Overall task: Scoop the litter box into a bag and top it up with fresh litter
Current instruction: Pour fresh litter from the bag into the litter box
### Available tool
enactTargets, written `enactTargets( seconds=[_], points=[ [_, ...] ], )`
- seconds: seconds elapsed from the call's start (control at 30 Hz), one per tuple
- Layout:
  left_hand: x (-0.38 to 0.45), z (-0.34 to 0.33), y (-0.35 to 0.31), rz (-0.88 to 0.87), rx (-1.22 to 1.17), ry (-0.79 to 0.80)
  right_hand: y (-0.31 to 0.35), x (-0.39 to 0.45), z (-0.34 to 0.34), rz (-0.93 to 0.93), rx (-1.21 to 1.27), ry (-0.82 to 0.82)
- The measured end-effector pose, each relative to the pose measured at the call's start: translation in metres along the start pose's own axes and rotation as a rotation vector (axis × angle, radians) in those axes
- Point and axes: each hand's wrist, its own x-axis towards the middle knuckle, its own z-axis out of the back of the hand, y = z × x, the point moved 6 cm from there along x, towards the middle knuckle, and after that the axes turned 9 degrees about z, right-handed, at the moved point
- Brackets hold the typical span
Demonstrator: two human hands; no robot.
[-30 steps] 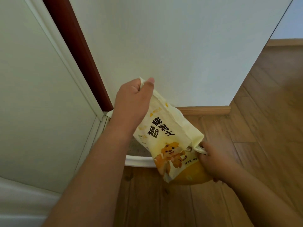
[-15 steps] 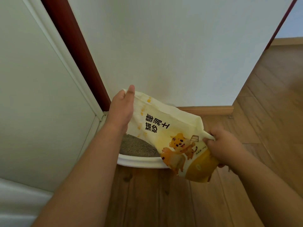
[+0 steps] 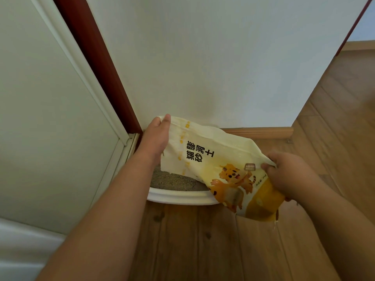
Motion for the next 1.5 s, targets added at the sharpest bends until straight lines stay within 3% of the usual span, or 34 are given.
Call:
enactTargets(
  seconds=[0.53,0.9,1.27,1.5],
  points=[
    [0.023,0.005,0.033,0.100,-0.053,-0.102,0.003,0.000,0.014,0.053,-0.027,-0.056],
    [0.023,0.009,0.049,0.196,-0.049,-0.067,0.005,-0.003,0.034,0.075,-0.016,-0.117],
    [0.026,0.008,0.056,0.150,0.186,-0.144,0.010,-0.001,0.032,0.117,-0.035,-0.124],
    [0.036,0.012,0.073,0.205,0.197,-0.117,0.018,-0.004,0.031,0.126,-0.026,-0.102]
  ],
)
